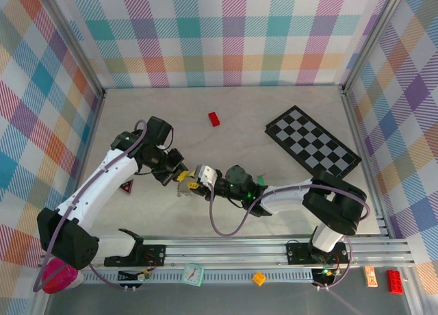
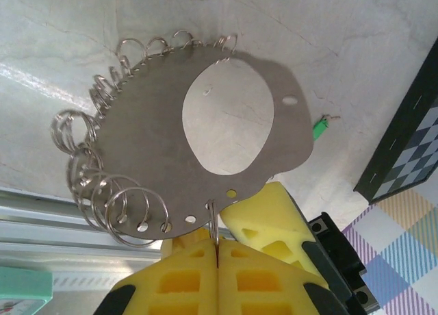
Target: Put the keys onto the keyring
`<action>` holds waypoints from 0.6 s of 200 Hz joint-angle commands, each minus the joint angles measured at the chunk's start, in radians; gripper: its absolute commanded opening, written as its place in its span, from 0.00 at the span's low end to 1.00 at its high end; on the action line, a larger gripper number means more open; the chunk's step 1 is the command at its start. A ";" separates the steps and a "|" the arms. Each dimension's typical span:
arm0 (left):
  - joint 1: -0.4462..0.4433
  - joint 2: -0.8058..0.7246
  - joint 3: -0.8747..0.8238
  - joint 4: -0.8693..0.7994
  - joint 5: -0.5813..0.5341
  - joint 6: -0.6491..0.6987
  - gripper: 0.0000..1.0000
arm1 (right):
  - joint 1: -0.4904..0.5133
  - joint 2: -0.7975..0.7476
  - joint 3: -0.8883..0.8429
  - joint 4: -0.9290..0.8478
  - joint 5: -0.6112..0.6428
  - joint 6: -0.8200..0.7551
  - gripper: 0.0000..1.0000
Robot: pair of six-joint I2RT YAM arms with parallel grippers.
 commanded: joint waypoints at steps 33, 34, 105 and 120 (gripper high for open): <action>-0.007 -0.038 -0.027 0.000 0.045 -0.060 0.00 | 0.013 0.018 -0.006 0.098 0.056 -0.013 0.22; -0.007 -0.039 -0.027 0.000 0.045 -0.060 0.00 | 0.013 0.018 -0.007 0.097 0.056 -0.014 0.22; -0.007 -0.068 -0.060 0.045 0.070 -0.105 0.00 | 0.020 0.020 -0.002 0.104 0.070 -0.030 0.00; -0.006 -0.087 -0.057 0.066 0.027 -0.090 0.23 | 0.020 0.007 -0.013 0.102 0.077 -0.037 0.00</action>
